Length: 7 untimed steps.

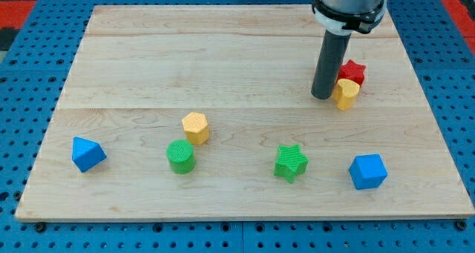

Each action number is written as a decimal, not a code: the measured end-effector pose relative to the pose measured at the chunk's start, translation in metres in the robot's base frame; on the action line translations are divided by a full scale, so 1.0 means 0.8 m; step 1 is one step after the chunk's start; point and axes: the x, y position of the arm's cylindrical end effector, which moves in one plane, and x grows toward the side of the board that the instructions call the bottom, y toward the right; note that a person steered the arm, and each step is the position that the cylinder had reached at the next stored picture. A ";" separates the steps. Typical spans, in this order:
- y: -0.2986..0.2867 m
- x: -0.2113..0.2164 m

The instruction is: Move the yellow heart into the red star

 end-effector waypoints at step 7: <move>0.084 0.033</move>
